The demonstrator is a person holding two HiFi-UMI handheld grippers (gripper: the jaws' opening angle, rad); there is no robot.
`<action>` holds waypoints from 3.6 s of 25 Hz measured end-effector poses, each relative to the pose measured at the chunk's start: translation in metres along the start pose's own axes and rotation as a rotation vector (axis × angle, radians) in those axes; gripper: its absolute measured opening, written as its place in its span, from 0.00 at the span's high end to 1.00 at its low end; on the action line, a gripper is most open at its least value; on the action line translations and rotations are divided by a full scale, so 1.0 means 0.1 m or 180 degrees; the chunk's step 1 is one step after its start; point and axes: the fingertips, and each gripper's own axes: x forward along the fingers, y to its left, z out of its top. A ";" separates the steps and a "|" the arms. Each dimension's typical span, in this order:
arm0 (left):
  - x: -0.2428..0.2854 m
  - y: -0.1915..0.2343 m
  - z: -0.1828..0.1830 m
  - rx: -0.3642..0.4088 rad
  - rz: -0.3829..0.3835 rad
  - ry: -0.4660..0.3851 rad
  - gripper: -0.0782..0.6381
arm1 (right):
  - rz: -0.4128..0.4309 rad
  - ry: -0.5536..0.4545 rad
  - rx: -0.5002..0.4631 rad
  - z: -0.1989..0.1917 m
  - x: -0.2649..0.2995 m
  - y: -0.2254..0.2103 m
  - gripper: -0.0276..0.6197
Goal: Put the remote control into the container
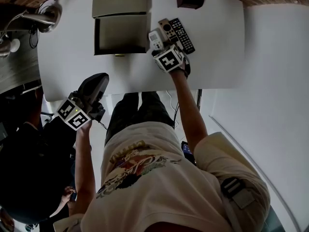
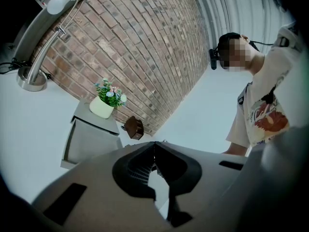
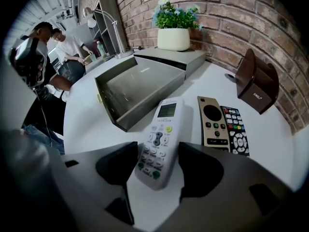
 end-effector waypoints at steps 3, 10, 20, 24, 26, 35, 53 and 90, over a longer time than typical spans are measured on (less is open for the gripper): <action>0.02 0.00 0.00 0.0002 -0.0012 0.0006 0.88 | -0.0058 -0.0048 0.0065 0.03 -0.01 -0.01 0.59; 0.03 -0.03 0.08 0.0056 -0.0060 -0.0029 0.88 | -0.0017 -0.0167 0.0458 0.00 -0.15 -0.06 0.66; 0.11 -0.09 0.25 0.0177 -0.0211 -0.0049 0.88 | -0.0047 -0.0437 0.0653 0.15 -0.46 -0.12 0.76; 0.11 -0.09 0.34 0.0227 -0.0249 -0.0086 0.88 | -0.0028 -0.0578 0.0735 0.27 -0.63 -0.10 0.77; 0.11 -0.07 0.37 0.0241 -0.0261 -0.0102 0.88 | -0.0008 -0.0606 0.0731 0.33 -0.70 -0.09 0.78; -0.03 0.02 0.43 0.0220 -0.0214 -0.0202 0.88 | 0.0134 -0.0776 0.0613 0.75 -0.78 0.06 0.79; -0.78 0.39 0.49 0.0118 0.0255 -0.0566 0.88 | 0.0822 -0.0188 -0.0351 1.44 -0.11 1.06 0.79; -1.40 0.49 0.48 0.0136 0.0535 -0.0968 0.88 | 0.0673 -0.1079 -0.1508 2.22 -0.41 1.33 0.66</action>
